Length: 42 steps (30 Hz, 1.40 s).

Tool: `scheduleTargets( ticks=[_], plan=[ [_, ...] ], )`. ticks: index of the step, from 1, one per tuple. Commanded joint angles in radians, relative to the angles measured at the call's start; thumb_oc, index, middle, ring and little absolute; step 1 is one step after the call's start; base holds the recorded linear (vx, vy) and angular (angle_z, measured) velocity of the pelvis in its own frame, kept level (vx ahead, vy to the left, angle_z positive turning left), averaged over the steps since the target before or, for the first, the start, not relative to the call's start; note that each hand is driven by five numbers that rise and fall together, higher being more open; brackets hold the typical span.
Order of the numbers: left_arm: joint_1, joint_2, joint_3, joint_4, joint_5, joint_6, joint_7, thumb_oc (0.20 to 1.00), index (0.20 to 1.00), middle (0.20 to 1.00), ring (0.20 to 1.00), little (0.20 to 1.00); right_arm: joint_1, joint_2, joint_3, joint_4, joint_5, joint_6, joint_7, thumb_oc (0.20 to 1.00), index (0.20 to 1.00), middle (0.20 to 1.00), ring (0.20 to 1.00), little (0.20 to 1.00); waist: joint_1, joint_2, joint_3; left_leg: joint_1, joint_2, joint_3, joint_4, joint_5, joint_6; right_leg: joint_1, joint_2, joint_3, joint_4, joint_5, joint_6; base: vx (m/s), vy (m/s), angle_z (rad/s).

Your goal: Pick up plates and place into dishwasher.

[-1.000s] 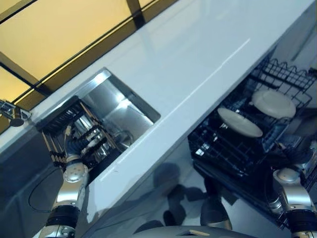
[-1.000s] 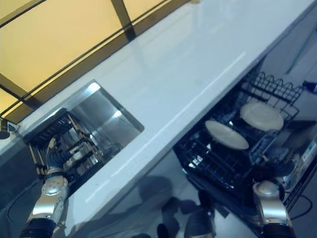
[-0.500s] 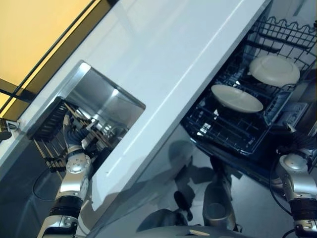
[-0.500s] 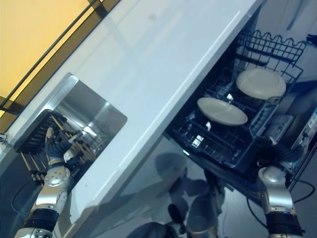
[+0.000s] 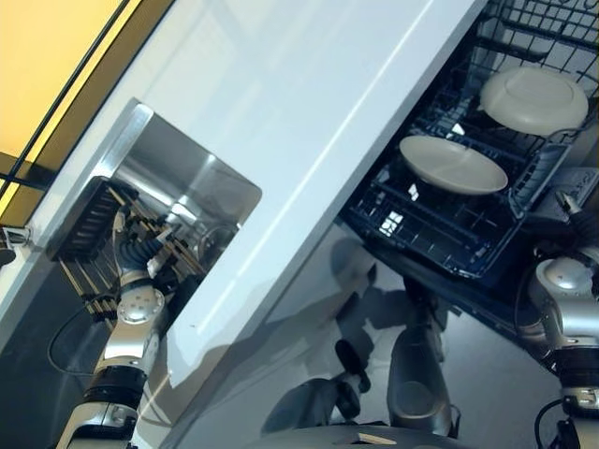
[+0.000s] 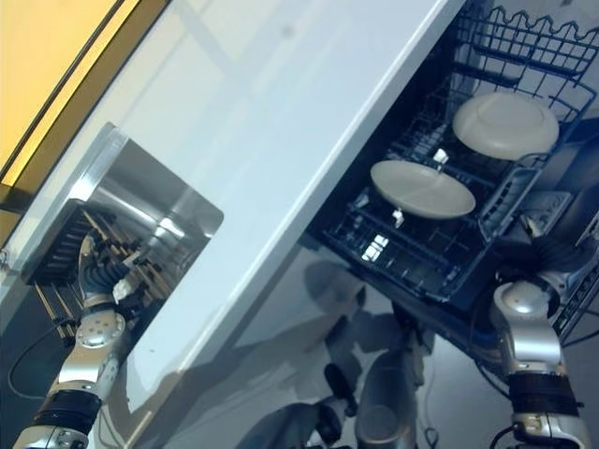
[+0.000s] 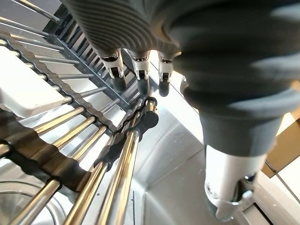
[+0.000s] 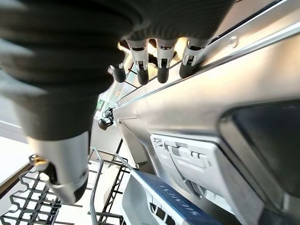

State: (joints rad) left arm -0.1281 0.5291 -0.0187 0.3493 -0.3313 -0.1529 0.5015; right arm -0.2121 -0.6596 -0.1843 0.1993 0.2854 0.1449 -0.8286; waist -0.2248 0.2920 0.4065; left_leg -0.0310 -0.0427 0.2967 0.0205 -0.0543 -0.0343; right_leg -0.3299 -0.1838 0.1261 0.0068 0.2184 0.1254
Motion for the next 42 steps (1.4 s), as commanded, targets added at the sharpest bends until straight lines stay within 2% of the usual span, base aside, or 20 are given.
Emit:
scheduleTargets(
  ticks=[1,10,15,21,27,35,38,42],
  plan=[
    [-0.024,-0.059,-0.079,0.008,-0.008,-0.029,0.022,1.0,1.0,1.0,1.0,1.0,-0.165,-0.044,0.051,0.021,-0.024,0.013,0.127,1.0,1.0,1.0,1.0,1.0,0.052,-0.032,0.041,-0.208,-0.041,-0.051,0.207,-0.043,0.072,-0.07,0.059,-0.046,0.196,-0.202,-0.053,0.0,0.0,0.0],
    [-0.069,-0.048,-0.11,0.0,-0.029,-0.012,0.04,1.0,1.0,1.0,1.0,1.0,-0.323,-0.072,0.157,0.127,-0.051,0.074,0.167,1.0,1.0,1.0,1.0,1.0,0.079,-0.023,0.073,-0.257,-0.042,-0.062,0.225,-0.032,0.064,-0.105,0.052,-0.061,0.203,-0.201,-0.055,0.0,-0.002,0.0],
    [-0.085,-0.036,-0.12,-0.022,-0.035,-0.003,0.05,1.0,1.0,1.0,1.0,1.0,-0.372,-0.074,0.206,0.212,-0.011,0.062,0.22,1.0,1.0,1.0,1.0,1.0,0.095,-0.014,0.098,-0.291,-0.043,-0.066,0.235,-0.022,0.065,-0.13,0.044,-0.079,0.205,-0.195,-0.06,-0.01,-0.01,0.0],
    [-0.108,-0.02,-0.13,-0.047,-0.051,0.017,0.049,1.0,1.0,1.0,1.0,1.0,-0.449,-0.082,0.276,0.24,-0.078,0.07,0.245,1.0,1.0,1.0,1.0,1.0,0.113,-0.002,0.113,-0.327,-0.046,-0.074,0.23,-0.005,0.06,-0.161,0.036,-0.1,0.206,-0.191,-0.064,-0.02,-0.013,0.01],
    [-0.09,-0.026,-0.142,-0.079,-0.053,0.012,0.067,1.0,1.0,1.0,1.0,1.0,-0.469,-0.095,0.289,0.218,-0.124,0.138,0.125,1.0,1.0,1.0,1.0,1.0,0.124,0.001,0.114,-0.346,-0.042,-0.079,0.224,0.003,0.056,-0.176,0.036,-0.11,0.206,-0.194,-0.067,0.0,0.001,-0.01],
    [-0.05,-0.048,-0.155,-0.097,-0.057,-0.008,0.099,1.0,1.0,1.0,1.0,1.0,-0.422,-0.095,0.189,0.139,-0.342,0.321,-0.27,1.0,1.0,1.0,1.0,1.0,0.119,0.01,0.114,-0.357,-0.038,-0.087,0.224,-0.001,0.057,-0.187,0.045,-0.1,0.21,-0.198,-0.069,0.01,0.009,0.06],
    [-0.034,-0.05,-0.153,-0.108,-0.056,-0.014,0.097,1.0,1.0,1.0,1.0,1.0,-0.397,-0.114,0.155,0.105,-0.439,0.338,-0.297,1.0,1.0,1.0,1.0,1.0,0.116,0.012,0.114,-0.364,-0.039,-0.09,0.229,-0.003,0.06,-0.195,0.047,-0.094,0.212,-0.198,-0.068,0.01,0.017,0.16],
    [-0.02,-0.05,-0.145,-0.127,-0.057,-0.01,0.085,1.0,1.0,1.0,1.0,1.0,-0.415,-0.152,0.165,0.035,-0.613,0.337,-0.214,1.0,1.0,1.0,1.0,1.0,0.117,0.014,0.114,-0.363,-0.041,-0.091,0.223,0.0,0.06,-0.195,0.048,-0.086,0.204,-0.193,-0.065,0.0,0.005,-0.01]
  ],
)
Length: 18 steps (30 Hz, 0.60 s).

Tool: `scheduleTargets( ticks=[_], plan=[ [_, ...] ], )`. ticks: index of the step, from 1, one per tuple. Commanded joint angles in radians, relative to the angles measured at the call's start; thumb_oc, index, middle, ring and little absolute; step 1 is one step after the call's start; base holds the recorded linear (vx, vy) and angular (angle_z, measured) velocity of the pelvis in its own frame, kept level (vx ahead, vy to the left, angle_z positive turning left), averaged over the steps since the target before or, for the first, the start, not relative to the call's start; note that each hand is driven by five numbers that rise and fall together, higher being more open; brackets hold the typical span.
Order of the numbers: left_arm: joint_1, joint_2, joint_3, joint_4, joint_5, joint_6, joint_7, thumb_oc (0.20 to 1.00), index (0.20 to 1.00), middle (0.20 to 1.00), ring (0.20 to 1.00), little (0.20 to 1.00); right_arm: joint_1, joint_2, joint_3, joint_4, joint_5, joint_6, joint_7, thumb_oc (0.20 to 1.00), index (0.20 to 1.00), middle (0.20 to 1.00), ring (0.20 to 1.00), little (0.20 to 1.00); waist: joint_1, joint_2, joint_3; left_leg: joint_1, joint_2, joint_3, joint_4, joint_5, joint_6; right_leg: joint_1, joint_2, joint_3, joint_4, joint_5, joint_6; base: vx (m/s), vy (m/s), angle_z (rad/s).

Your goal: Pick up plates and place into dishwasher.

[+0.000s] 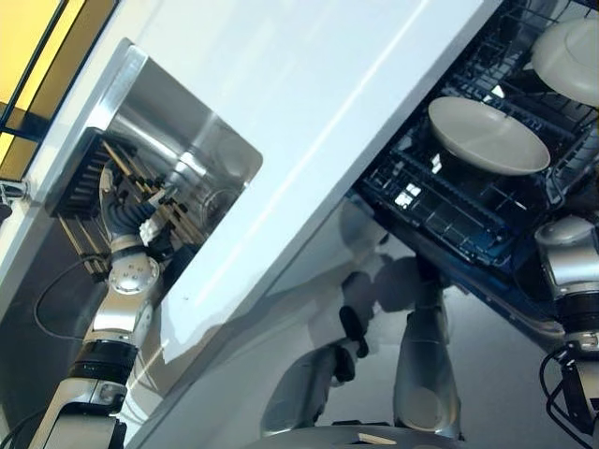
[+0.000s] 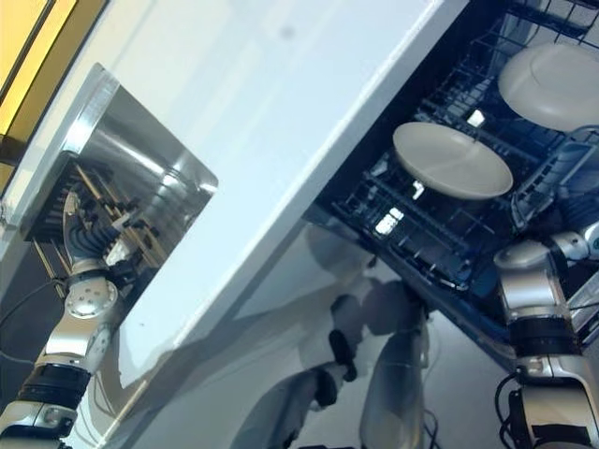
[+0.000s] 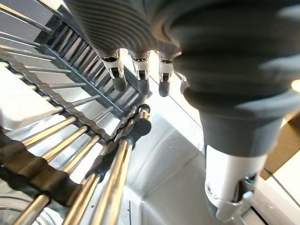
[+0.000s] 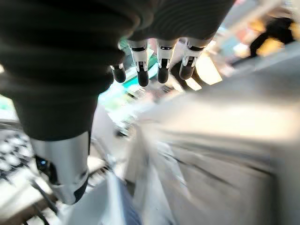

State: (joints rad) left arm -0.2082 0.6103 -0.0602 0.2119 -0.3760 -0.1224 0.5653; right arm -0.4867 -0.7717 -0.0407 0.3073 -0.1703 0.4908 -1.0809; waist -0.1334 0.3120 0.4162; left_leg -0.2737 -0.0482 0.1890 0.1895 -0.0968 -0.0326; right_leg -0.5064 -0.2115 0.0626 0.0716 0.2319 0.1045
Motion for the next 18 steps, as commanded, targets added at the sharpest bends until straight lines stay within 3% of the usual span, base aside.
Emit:
scheduleTargets(
  ticks=[1,5,10,12,14,16,18],
  plan=[
    [0.061,-0.133,-0.102,0.007,-0.011,-0.04,0.02,1.0,1.0,1.0,1.0,1.0,-0.145,-0.043,0.025,-0.085,-0.174,-0.007,0.049,1.0,1.0,1.0,1.0,1.0,0.026,-0.005,0.104,-0.121,-0.035,0.017,0.053,0.043,0.058,-0.019,0.076,-0.022,0.138,-0.206,-0.045,0.0,0.025,-0.07],
    [0.066,-0.133,-0.1,-0.003,-0.017,-0.031,0.017,1.0,1.0,1.0,1.0,1.0,-0.178,-0.072,0.074,-0.13,-0.263,-0.043,0.159,1.0,1.0,1.0,1.0,1.0,0.025,-0.003,0.104,-0.121,-0.037,0.019,0.056,0.046,0.054,-0.019,0.076,-0.018,0.138,-0.207,-0.044,0.0,0.006,-0.01],
    [0.069,-0.133,-0.093,0.009,-0.025,-0.035,0.007,1.0,1.0,1.0,1.0,1.0,-0.2,-0.078,0.141,-0.114,-0.25,-0.062,0.274,1.0,1.0,1.0,1.0,1.0,0.027,-0.001,0.104,-0.118,-0.039,0.02,0.057,0.049,0.049,-0.016,0.071,-0.019,0.14,-0.21,-0.045,0.0,0.0,0.0],
    [0.066,-0.127,-0.09,0.007,-0.028,-0.028,0.002,1.0,1.0,1.0,1.0,1.0,-0.203,-0.068,0.164,-0.096,-0.079,-0.099,0.343,1.0,1.0,1.0,1.0,1.0,0.031,0.0,0.104,-0.121,-0.04,0.02,0.057,0.051,0.049,-0.018,0.068,-0.025,0.139,-0.21,-0.047,0.0,0.0,0.0],
    [0.06,-0.124,-0.091,0.011,-0.029,-0.028,0.0,1.0,1.0,1.0,1.0,1.0,-0.205,-0.044,0.176,-0.075,-0.042,-0.095,0.37,1.0,1.0,1.0,1.0,1.0,0.034,0.0,0.104,-0.124,-0.039,0.02,0.056,0.054,0.049,-0.022,0.065,-0.03,0.14,-0.211,-0.049,0.0,0.0,0.0],
    [0.053,-0.125,-0.094,0.015,-0.027,-0.027,0.001,1.0,1.0,1.0,1.0,1.0,-0.204,-0.015,0.187,-0.042,0.089,-0.099,0.365,1.0,1.0,1.0,1.0,1.0,0.039,0.002,0.104,-0.131,-0.04,0.019,0.055,0.056,0.049,-0.028,0.063,-0.037,0.142,-0.212,-0.052,0.0,0.0,0.0],
    [0.05,-0.124,-0.099,0.017,-0.026,-0.028,0.002,1.0,1.0,1.0,1.0,1.0,-0.198,0.01,0.183,-0.01,0.123,-0.082,0.328,1.0,1.0,1.0,1.0,1.0,0.043,0.006,0.104,-0.136,-0.039,0.019,0.054,0.058,0.049,-0.034,0.061,-0.041,0.145,-0.213,-0.054,0.0,0.0,0.0]
  ],
)
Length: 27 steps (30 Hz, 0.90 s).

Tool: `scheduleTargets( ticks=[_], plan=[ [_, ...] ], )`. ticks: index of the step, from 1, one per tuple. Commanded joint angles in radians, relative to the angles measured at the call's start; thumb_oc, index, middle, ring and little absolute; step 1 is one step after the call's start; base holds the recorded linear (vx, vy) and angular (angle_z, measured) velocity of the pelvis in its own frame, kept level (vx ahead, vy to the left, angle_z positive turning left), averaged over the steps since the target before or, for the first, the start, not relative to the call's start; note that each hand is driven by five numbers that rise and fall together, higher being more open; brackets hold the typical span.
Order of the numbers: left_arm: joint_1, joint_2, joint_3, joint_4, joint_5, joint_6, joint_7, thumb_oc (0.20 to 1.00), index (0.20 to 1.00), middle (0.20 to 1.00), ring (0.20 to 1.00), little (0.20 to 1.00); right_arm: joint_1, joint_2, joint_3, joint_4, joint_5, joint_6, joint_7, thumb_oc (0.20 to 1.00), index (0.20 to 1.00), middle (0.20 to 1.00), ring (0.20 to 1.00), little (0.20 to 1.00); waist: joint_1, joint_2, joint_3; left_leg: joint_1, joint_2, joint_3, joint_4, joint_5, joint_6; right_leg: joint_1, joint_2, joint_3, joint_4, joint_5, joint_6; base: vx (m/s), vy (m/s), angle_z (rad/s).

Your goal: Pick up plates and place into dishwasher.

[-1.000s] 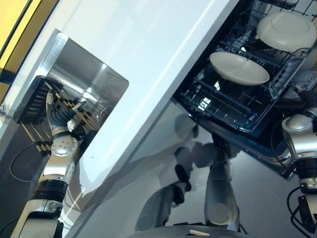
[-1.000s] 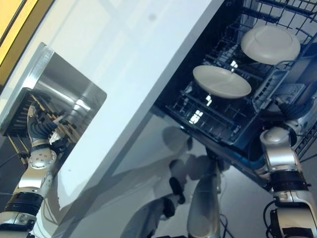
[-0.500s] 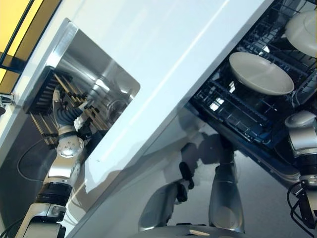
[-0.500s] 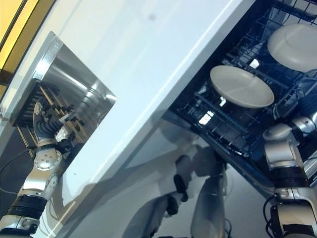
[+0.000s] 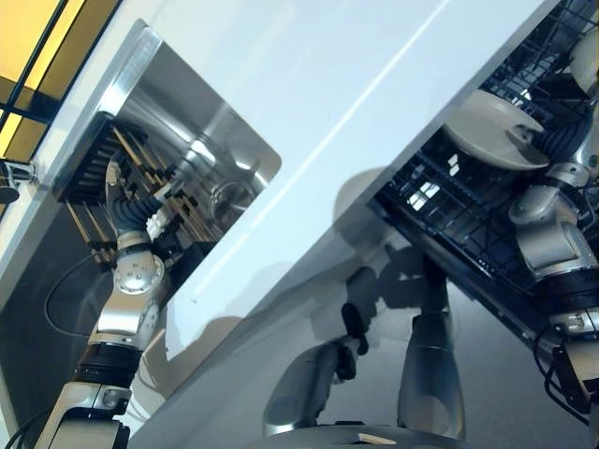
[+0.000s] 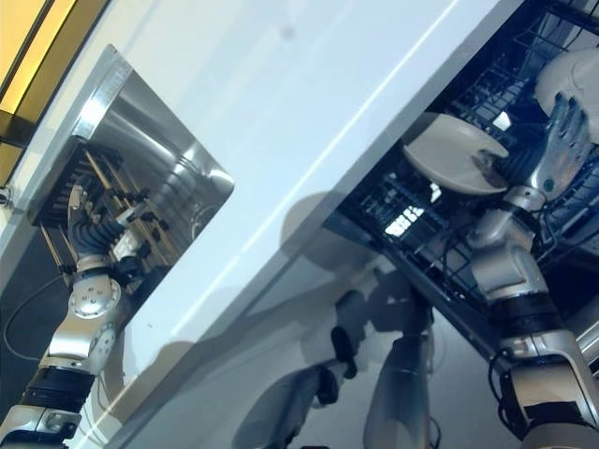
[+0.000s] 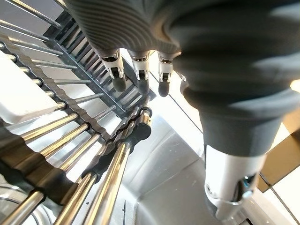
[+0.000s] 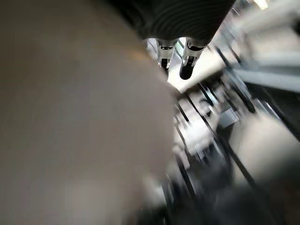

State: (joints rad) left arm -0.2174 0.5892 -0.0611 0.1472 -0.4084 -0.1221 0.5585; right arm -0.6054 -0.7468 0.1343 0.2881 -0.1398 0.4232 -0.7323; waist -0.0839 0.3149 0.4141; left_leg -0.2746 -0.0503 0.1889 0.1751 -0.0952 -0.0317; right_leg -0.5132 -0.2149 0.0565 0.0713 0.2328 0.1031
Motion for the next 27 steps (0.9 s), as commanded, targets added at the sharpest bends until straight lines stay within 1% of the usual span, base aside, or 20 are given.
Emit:
scheduleTargets(
  ticks=[1,2,5,6,7,9,13,14,15,16,17,19,21,25,27],
  plan=[
    [0.057,-0.106,-0.102,0.084,0.008,-0.031,0.012,1.0,1.0,1.0,1.0,1.0,-0.076,-0.006,0.004,0.029,0.123,-0.011,-0.052,1.0,1.0,1.0,1.0,1.0,-0.005,0.005,0.106,-0.139,-0.037,0.02,0.067,0.057,0.049,-0.031,0.063,-0.038,0.147,-0.214,-0.053,0.0,0.0,0.0],
    [0.056,-0.108,-0.104,0.085,0.009,-0.032,0.015,1.0,1.0,1.0,1.0,1.0,-0.073,0.0,0.0,0.039,0.153,-0.01,-0.079,1.0,1.0,1.0,1.0,1.0,-0.004,0.007,0.106,-0.141,-0.037,0.02,0.067,0.058,0.049,-0.035,0.062,-0.039,0.149,-0.215,-0.054,0.0,0.0,0.0],
    [0.058,-0.114,-0.116,0.088,0.011,-0.039,0.025,1.0,1.0,1.0,1.0,1.0,-0.047,0.027,-0.034,0.063,0.194,0.011,-0.21,1.0,1.0,1.0,1.0,1.0,-0.005,0.016,0.106,-0.148,-0.036,0.021,0.061,0.06,0.051,-0.045,0.062,-0.04,0.151,-0.216,-0.055,0.0,0.0,0.0],
    [0.059,-0.116,-0.119,0.088,0.01,-0.04,0.028,1.0,1.0,1.0,1.0,1.0,-0.037,0.034,-0.044,0.072,0.216,0.009,-0.257,1.0,1.0,1.0,1.0,1.0,-0.005,0.019,0.106,-0.15,-0.036,0.021,0.06,0.061,0.051,-0.047,0.062,-0.039,0.151,-0.216,-0.055,0.09,0.036,0.03],
    [0.061,-0.117,-0.121,0.089,0.01,-0.042,0.029,1.0,1.0,1.0,1.0,1.0,-0.029,0.039,-0.055,0.076,0.221,0.006,-0.282,1.0,1.0,1.0,1.0,1.0,-0.005,0.022,0.106,-0.137,-0.038,0.01,0.059,0.043,0.045,-0.033,0.062,-0.035,0.154,-0.24,-0.05,0.09,0.042,0.04],
    [0.069,-0.123,-0.128,0.089,0.01,-0.051,0.031,1.0,1.0,1.0,1.0,1.0,-0.003,0.053,-0.087,0.086,0.226,-0.005,-0.394,1.0,1.0,1.0,1.0,1.0,-0.008,0.03,0.106,-0.142,-0.039,0.011,0.059,0.042,0.047,-0.041,0.063,-0.031,0.156,-0.24,-0.05,0.05,0.04,0.07],
    [0.09,-0.134,-0.139,0.086,0.007,-0.07,0.037,1.0,1.0,1.0,1.0,1.0,0.043,0.066,-0.143,0.047,0.189,-0.027,-0.544,1.0,1.0,1.0,1.0,1.0,-0.016,0.042,0.106,-0.145,-0.038,0.015,0.053,0.042,0.049,-0.049,0.064,-0.02,0.154,-0.239,-0.05,0.0,0.031,0.01],
    [0.096,-0.137,-0.139,0.083,0.007,-0.073,0.037,1.0,1.0,1.0,1.0,1.0,0.052,0.066,-0.154,0.033,0.176,-0.035,-0.573,1.0,1.0,1.0,1.0,1.0,-0.02,0.044,0.106,-0.159,-0.037,0.027,0.051,0.06,0.055,-0.064,0.066,-0.022,0.153,-0.218,-0.055,0.03,0.04,-0.01],
    [0.104,-0.14,-0.139,0.079,0.008,-0.074,0.037,1.0,1.0,1.0,1.0,1.0,0.067,0.069,-0.168,0.015,0.164,-0.039,-0.602,1.0,1.0,1.0,1.0,1.0,-0.022,0.046,0.106,-0.141,-0.039,0.016,0.05,0.04,0.049,-0.047,0.067,-0.015,0.155,-0.243,-0.05,0.03,0.047,0.02],
    [0.114,-0.144,-0.139,0.076,0.008,-0.079,0.038,1.0,1.0,1.0,1.0,1.0,0.088,0.074,-0.185,-0.009,0.147,-0.048,-0.633,1.0,1.0,1.0,1.0,1.0,-0.027,0.048,0.106,-0.14,-0.039,0.017,0.05,0.039,0.049,-0.048,0.069,-0.01,0.156,-0.244,-0.049,0.1,0.059,0.03],
    [0.118,-0.145,-0.14,0.074,0.007,-0.081,0.039,1.0,1.0,1.0,1.0,1.0,0.097,0.076,-0.193,-0.021,0.143,-0.05,-0.647,1.0,1.0,1.0,1.0,1.0,-0.029,0.049,0.106,-0.14,-0.039,0.019,0.05,0.039,0.049,-0.049,0.07,-0.008,0.157,-0.244,-0.049,0.03,0.047,0.01],
    [0.129,-0.154,-0.14,0.074,0.007,-0.087,0.045,1.0,1.0,1.0,1.0,1.0,0.13,0.081,-0.221,-0.053,0.122,-0.074,-0.69,1.0,1.0,1.0,1.0,1.0,-0.04,0.053,0.106,-0.14,-0.039,0.023,0.052,0.038,0.048,-0.052,0.073,0.002,0.159,-0.245,-0.049,0.03,0.046,-0.06],
    [0.136,-0.154,-0.141,0.07,0.002,-0.085,0.05,1.0,1.0,1.0,1.0,1.0,0.153,0.084,-0.239,-0.07,0.124,-0.09,-0.705,1.0,1.0,1.0,1.0,1.0,-0.047,0.055,0.106,-0.139,-0.038,0.026,0.052,0.037,0.048,-0.055,0.076,0.01,0.161,-0.246,-0.048,0.03,0.038,-0.06],
    [0.15,-0.157,-0.133,0.067,-0.005,-0.083,0.044,1.0,1.0,1.0,1.0,1.0,0.202,0.086,-0.265,-0.093,0.145,-0.106,-0.672,1.0,1.0,1.0,1.0,1.0,-0.061,0.059,0.106,-0.135,-0.036,0.035,0.058,0.034,0.046,-0.056,0.079,0.025,0.167,-0.248,-0.048,0.03,0.032,-0.04],
    [0.156,-0.156,-0.132,0.067,-0.007,-0.086,0.041,1.0,1.0,1.0,1.0,1.0,0.211,0.086,-0.268,-0.092,0.183,-0.121,-0.653,1.0,1.0,1.0,1.0,1.0,-0.063,0.061,0.106,-0.134,-0.036,0.037,0.058,0.034,0.046,-0.056,0.08,0.027,0.166,-0.249,-0.049,0.02,0.006,-0.06]
  ],
)
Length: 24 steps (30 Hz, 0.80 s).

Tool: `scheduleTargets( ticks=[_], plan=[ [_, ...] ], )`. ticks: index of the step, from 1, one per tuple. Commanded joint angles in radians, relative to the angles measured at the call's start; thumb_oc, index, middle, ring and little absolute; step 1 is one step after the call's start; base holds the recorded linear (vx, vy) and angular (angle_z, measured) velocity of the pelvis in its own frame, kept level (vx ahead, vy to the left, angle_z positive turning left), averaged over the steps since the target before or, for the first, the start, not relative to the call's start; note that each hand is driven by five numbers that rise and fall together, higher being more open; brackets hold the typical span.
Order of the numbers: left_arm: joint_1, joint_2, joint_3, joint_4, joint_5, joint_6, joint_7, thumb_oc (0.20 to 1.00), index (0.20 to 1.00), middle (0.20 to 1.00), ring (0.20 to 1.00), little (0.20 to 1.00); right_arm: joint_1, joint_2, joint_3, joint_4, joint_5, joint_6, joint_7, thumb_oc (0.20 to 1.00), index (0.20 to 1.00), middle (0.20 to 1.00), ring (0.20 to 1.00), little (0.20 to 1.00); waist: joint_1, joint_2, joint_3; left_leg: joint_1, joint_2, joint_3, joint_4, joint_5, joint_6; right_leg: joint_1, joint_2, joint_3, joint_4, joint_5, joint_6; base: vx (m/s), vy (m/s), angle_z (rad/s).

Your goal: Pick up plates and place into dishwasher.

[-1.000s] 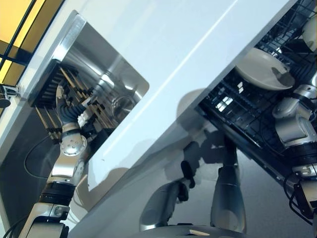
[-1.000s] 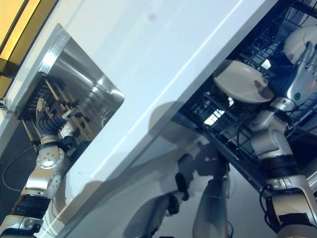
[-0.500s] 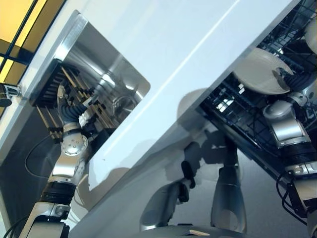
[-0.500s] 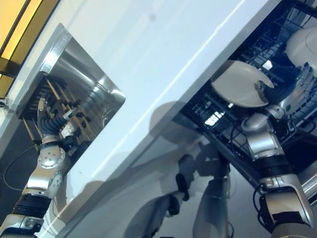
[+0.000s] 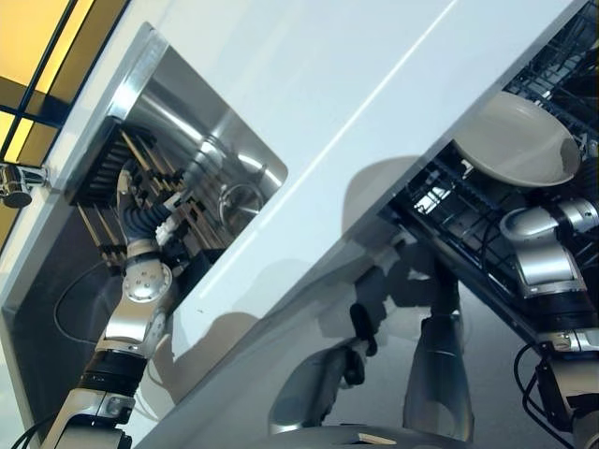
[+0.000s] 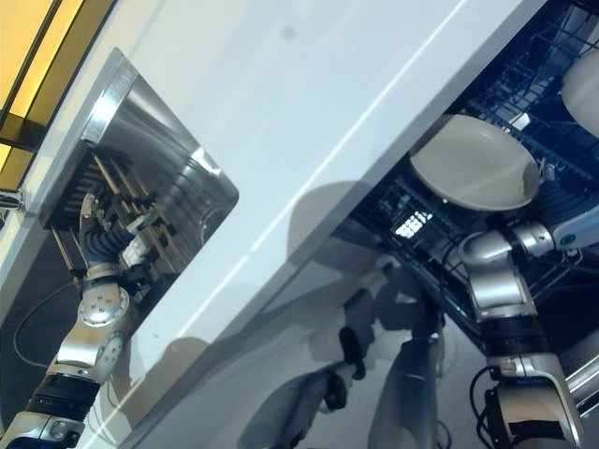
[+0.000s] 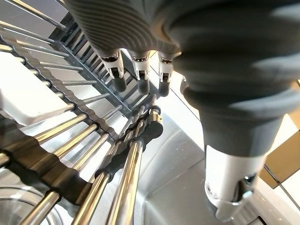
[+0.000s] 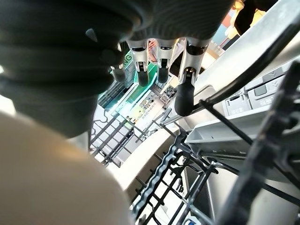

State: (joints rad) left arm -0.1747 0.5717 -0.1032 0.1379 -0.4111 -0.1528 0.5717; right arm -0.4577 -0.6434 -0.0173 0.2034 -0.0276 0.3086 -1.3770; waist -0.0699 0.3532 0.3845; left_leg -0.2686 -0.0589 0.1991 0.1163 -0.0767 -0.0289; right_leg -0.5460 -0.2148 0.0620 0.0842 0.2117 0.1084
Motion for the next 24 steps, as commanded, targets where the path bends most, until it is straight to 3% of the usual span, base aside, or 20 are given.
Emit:
scheduleTargets(
  ticks=[1,6,10,13,18,24],
  plan=[
    [0.115,-0.138,-0.091,0.078,-0.006,-0.057,0.027,1.0,1.0,1.0,1.0,1.0,0.072,-0.011,-0.118,-0.005,0.12,-0.027,0.015,1.0,1.0,1.0,1.0,1.0,-0.078,0.023,0.136,-0.141,-0.027,0.029,0.118,0.016,0.043,-0.024,0.08,0.023,0.154,-0.228,-0.054,0.01,-0.002,-0.07],
    [0.126,-0.133,-0.091,0.079,-0.001,-0.065,0.018,1.0,1.0,1.0,1.0,1.0,0.089,0.027,-0.123,0.031,0.378,-0.14,0.112,1.0,1.0,1.0,1.0,1.0,-0.072,0.023,0.136,-0.151,-0.024,0.032,0.124,0.017,0.043,-0.03,0.077,0.017,0.157,-0.229,-0.059,0.0,-0.032,-0.06],
    [0.123,-0.114,-0.092,0.064,0.001,-0.05,0.015,1.0,1.0,1.0,1.0,1.0,0.059,0.049,-0.113,0.076,0.525,-0.198,0.339,1.0,1.0,1.0,1.0,1.0,-0.054,0.023,0.136,-0.159,-0.025,0.023,0.134,0.015,0.044,-0.032,0.071,0.003,0.164,-0.233,-0.062,0.0,-0.073,0.0],
    [0.123,-0.091,-0.079,0.044,0.001,-0.035,-0.006,1.0,1.0,1.0,1.0,1.0,0.002,0.03,-0.076,0.1,0.574,-0.168,0.557,1.0,1.0,1.0,1.0,1.0,-0.033,0.019,0.136,-0.17,-0.027,0.012,0.14,0.017,0.043,-0.037,0.065,-0.013,0.166,-0.233,-0.063,-0.03,-0.092,0.0],
    [0.12,-0.062,-0.068,0.013,0.01,-0.01,-0.018,1.0,1.0,1.0,1.0,1.0,-0.085,-0.04,0.013,0.105,0.553,-0.108,0.827,1.0,1.0,1.0,1.0,1.0,-0.006,-0.005,0.136,-0.207,-0.025,-0.01,0.16,0.019,0.039,-0.061,0.067,-0.034,0.176,-0.231,-0.062,-0.03,-0.101,-0.04],
    [0.098,-0.026,-0.057,0.003,0.005,0.015,-0.01,1.0,1.0,1.0,1.0,1.0,-0.161,-0.093,0.109,0.09,0.498,-0.109,1.088,1.0,1.0,1.0,1.0,1.0,0.015,-0.043,0.136,-0.249,-0.02,-0.027,0.171,0.027,0.034,-0.086,0.077,-0.051,0.177,-0.226,-0.061,-0.03,-0.092,0.02]
  ],
)
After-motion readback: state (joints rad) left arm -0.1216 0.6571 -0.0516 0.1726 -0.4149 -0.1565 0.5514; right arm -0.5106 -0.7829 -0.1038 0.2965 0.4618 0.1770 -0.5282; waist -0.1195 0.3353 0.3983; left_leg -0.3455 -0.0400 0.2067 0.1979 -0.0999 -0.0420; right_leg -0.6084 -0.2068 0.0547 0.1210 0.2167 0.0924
